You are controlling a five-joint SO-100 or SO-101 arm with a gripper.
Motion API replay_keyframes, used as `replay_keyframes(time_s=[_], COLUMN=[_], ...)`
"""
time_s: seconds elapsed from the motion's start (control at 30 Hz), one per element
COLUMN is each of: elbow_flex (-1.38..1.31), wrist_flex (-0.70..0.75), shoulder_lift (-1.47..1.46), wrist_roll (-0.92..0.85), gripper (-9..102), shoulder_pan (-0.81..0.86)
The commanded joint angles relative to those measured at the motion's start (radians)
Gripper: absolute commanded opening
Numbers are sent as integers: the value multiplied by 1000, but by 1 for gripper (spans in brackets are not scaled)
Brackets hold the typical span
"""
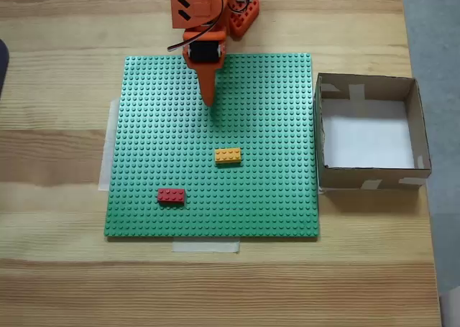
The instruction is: Pick the red lego block and put it in the box.
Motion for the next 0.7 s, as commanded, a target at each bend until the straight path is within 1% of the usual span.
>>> replay_keyframes(time_s=[0.0,0.07,0.37,0.67], elbow_flex=[-5,-21,-249,-551], wrist_flex=[-26,-29,-29,44], shoulder_lift=[-12,-35,-291,-584], wrist_roll=[8,0,-28,6], gripper=[-1,-1,-1,-1], shoulder_pan=[20,21,32,55])
